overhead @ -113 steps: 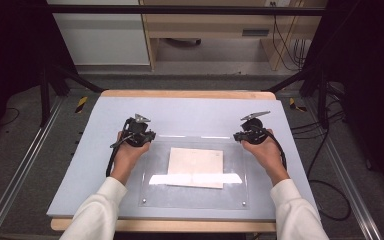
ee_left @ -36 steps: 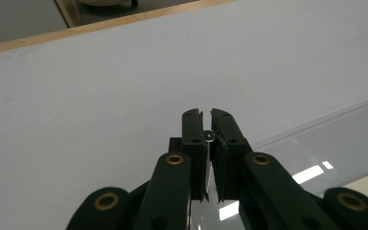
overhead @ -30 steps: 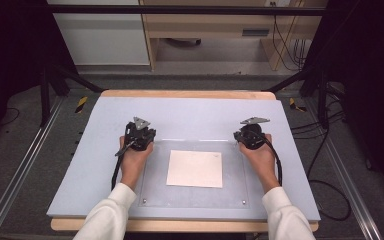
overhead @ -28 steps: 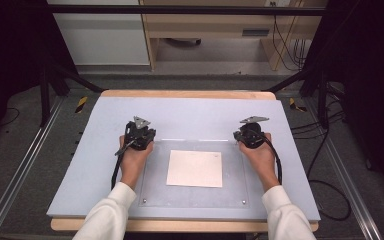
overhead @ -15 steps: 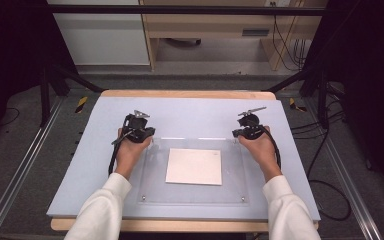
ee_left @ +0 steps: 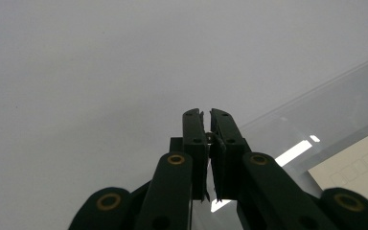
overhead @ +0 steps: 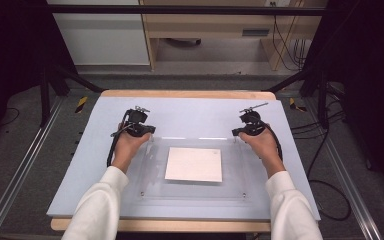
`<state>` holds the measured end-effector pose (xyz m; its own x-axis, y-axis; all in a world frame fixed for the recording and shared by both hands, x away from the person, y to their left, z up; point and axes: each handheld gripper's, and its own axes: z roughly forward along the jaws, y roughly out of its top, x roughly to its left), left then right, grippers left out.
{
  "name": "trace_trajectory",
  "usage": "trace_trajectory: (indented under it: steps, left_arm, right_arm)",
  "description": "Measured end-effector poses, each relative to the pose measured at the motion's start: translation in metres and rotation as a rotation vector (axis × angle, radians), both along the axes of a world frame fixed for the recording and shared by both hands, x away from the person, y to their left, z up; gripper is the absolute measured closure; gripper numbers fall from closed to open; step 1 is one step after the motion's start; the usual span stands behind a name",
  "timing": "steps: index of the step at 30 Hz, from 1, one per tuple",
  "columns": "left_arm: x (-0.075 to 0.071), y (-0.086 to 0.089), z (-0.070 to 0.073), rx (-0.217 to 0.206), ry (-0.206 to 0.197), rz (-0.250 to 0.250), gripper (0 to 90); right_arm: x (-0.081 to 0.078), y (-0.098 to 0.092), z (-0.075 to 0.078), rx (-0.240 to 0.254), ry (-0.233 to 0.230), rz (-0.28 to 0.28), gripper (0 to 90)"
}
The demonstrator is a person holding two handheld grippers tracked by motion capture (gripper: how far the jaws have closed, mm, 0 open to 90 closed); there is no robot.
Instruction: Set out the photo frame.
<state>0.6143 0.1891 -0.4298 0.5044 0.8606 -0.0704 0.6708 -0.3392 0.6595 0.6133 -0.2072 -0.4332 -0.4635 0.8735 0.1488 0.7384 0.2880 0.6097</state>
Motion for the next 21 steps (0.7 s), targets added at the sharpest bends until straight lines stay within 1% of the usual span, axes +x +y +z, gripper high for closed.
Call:
trace_trajectory:
  steps: [5,8,9,12,17,21]
  left_arm:
    - [0.004,0.0,0.002,0.0,0.024,0.008,85.1]
    - [0.007,-0.002,0.002,-0.004,0.038,0.027,85.1]
    - [0.009,-0.003,0.003,0.003,0.05,0.031,85.1]
    - [0.013,-0.004,0.005,0.014,0.069,0.047,85.1]
    - [0.017,-0.005,0.006,0.029,0.076,0.054,85.1]
    - [0.017,-0.005,0.006,0.026,0.079,0.056,85.1]
  right_arm:
    - [0.0,0.0,0.0,0.005,0.0,-0.004,83.7]
    - [0.002,-0.001,-0.001,0.011,-0.001,0.001,83.7]
    - [0.003,-0.001,-0.001,0.015,0.001,-0.002,83.7]
    - [0.005,-0.001,-0.001,0.022,0.007,-0.007,83.6]
    - [0.006,-0.002,-0.001,0.037,0.004,-0.003,82.5]
    - [0.007,-0.002,-0.002,0.034,-0.001,-0.001,82.0]
